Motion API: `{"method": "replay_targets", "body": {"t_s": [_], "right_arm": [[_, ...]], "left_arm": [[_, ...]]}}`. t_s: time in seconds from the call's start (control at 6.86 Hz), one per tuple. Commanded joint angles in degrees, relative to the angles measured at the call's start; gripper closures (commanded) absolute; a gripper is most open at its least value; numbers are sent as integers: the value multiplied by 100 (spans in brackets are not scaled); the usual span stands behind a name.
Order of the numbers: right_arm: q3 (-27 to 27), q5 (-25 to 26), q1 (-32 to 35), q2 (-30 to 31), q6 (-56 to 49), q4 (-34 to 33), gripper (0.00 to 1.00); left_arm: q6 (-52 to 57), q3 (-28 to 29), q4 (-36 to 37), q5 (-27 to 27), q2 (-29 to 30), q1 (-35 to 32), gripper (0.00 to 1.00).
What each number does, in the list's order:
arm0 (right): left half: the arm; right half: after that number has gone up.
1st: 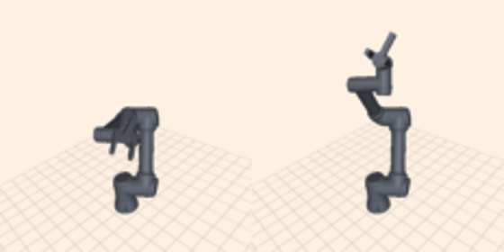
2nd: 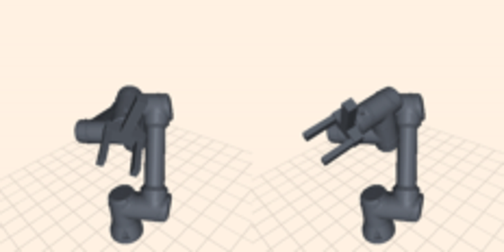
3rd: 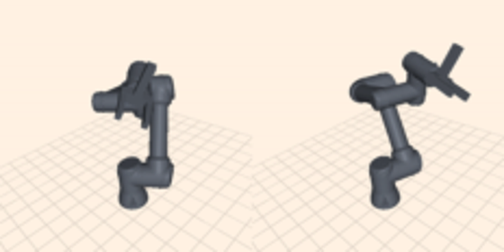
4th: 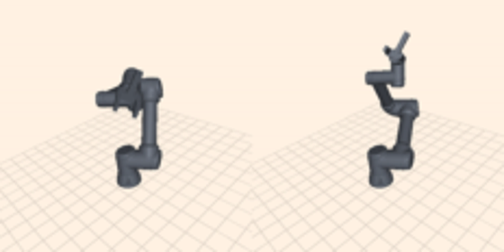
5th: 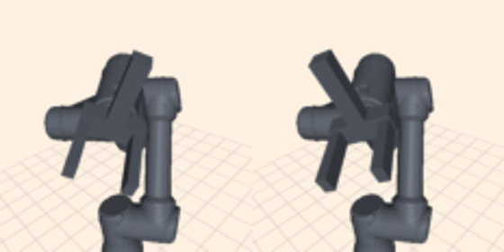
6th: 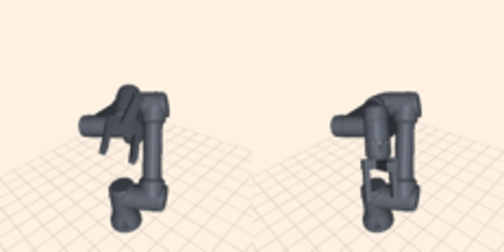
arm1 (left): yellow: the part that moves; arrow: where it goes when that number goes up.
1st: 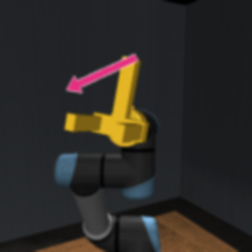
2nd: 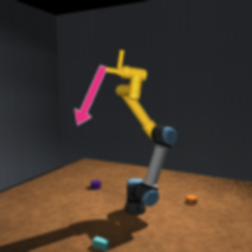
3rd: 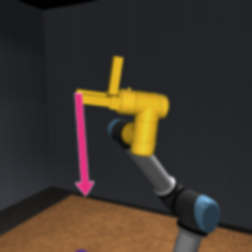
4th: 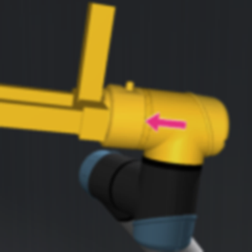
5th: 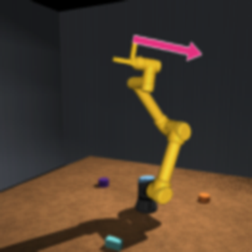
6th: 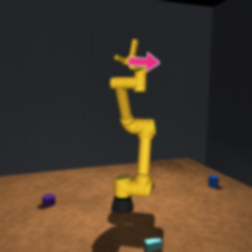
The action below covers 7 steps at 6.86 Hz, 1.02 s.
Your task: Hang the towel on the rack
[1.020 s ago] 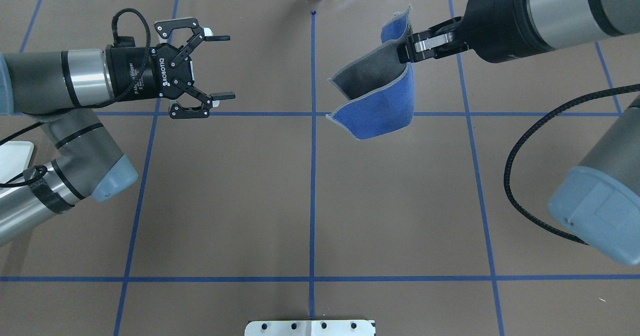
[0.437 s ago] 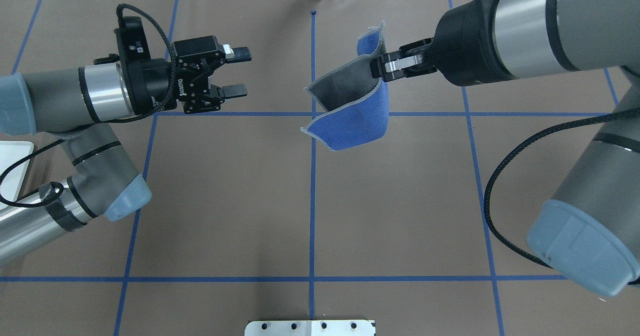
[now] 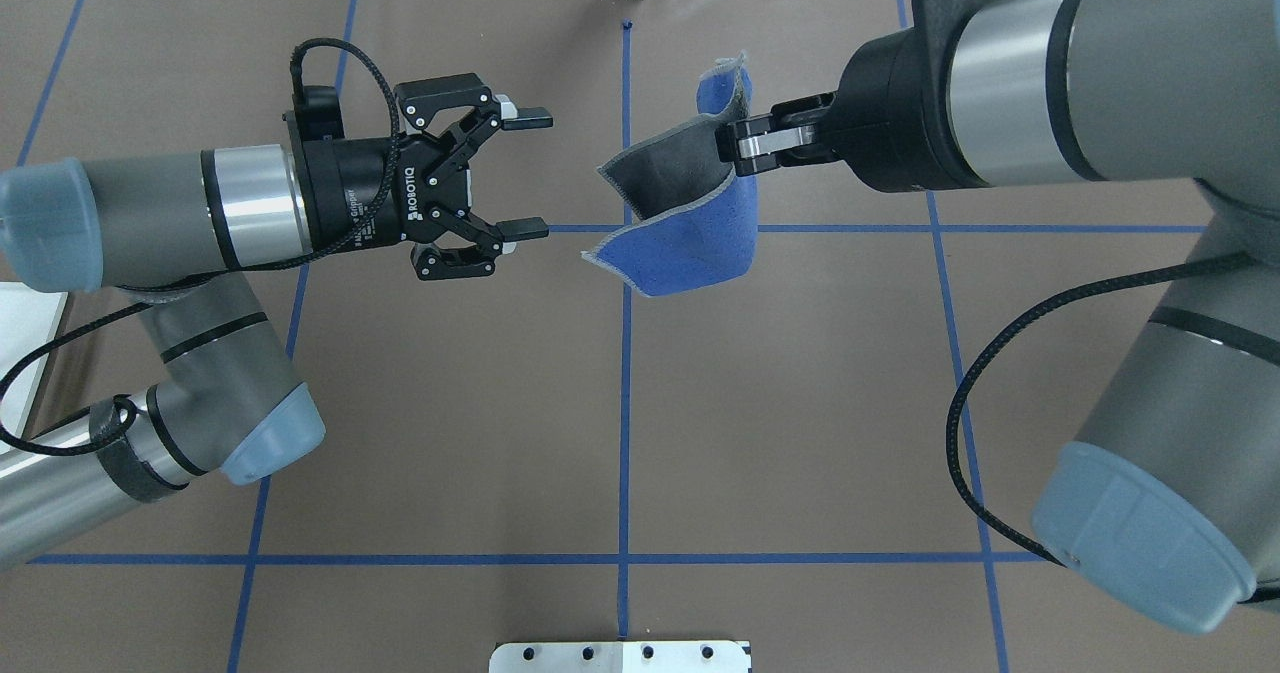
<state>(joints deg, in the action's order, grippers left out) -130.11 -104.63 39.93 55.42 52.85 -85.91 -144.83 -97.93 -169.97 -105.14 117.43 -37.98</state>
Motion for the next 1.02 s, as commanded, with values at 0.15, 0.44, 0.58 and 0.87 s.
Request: {"method": "replay_targets", "body": {"t_s": [0.15,0.44,0.58,0.87], "right_arm": [[-32,566,-363,4,200,276,100],[-50,593,-381,4,208,276,100],[-41,601,-381,4,200,276,100],[-32,706,-381,4,200,276,100]], "left_arm": [[-2136,-60,500,28,122,46,3],[-2382,-68,491,28,114,45,3],[-2540,-138,491,20,105,19,3],[-2577,-323,588,-7,8,19,3]]}}
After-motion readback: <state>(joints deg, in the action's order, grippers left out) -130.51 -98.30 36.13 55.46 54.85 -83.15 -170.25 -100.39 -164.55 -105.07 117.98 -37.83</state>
